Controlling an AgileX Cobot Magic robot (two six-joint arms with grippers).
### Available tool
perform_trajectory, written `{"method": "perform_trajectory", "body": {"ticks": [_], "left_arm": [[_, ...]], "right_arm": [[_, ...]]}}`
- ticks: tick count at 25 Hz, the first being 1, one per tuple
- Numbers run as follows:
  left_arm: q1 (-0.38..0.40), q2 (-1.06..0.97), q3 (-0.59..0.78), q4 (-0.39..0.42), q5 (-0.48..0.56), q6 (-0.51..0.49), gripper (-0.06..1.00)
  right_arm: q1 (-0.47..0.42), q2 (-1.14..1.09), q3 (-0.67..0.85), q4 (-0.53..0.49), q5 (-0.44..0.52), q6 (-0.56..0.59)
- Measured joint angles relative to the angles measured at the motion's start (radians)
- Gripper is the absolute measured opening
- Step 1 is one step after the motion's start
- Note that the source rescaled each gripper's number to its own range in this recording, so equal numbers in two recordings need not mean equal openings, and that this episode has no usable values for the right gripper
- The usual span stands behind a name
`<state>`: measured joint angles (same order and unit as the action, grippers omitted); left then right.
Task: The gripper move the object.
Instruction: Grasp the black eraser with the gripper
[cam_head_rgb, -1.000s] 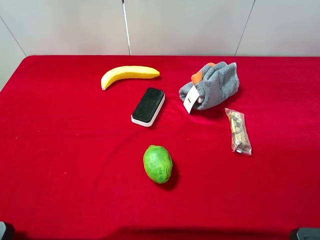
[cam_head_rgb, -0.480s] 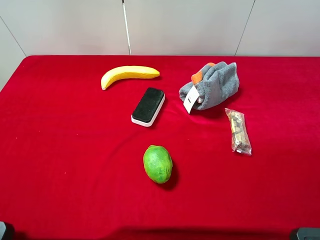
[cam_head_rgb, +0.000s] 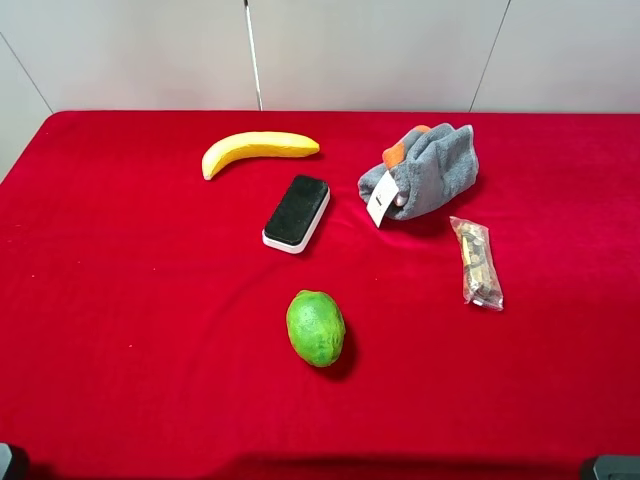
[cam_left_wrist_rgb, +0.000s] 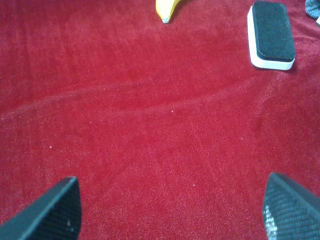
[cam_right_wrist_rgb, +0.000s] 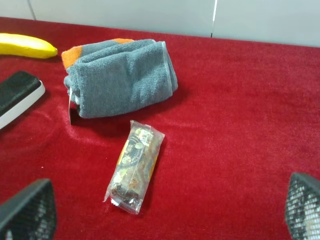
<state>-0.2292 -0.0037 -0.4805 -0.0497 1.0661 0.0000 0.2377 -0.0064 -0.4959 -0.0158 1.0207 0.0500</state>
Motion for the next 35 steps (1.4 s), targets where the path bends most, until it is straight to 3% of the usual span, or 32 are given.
{"method": "perform_trajectory", "body": {"ticks": [9, 18, 35], "left_arm": [[0.000, 0.021, -0.018, 0.000, -0.008, 0.027, 0.32], [0.000, 0.272, -0.106, 0.000, -0.025, 0.066, 0.32], [0.000, 0.722, -0.129, 0.000, -0.363, 0.070, 0.32]], "right_arm": [[0.000, 0.000, 0.000, 0.000, 0.000, 0.000], [0.000, 0.000, 0.000, 0.000, -0.001, 0.000], [0.000, 0.000, 0.000, 0.000, 0.000, 0.000]]}}
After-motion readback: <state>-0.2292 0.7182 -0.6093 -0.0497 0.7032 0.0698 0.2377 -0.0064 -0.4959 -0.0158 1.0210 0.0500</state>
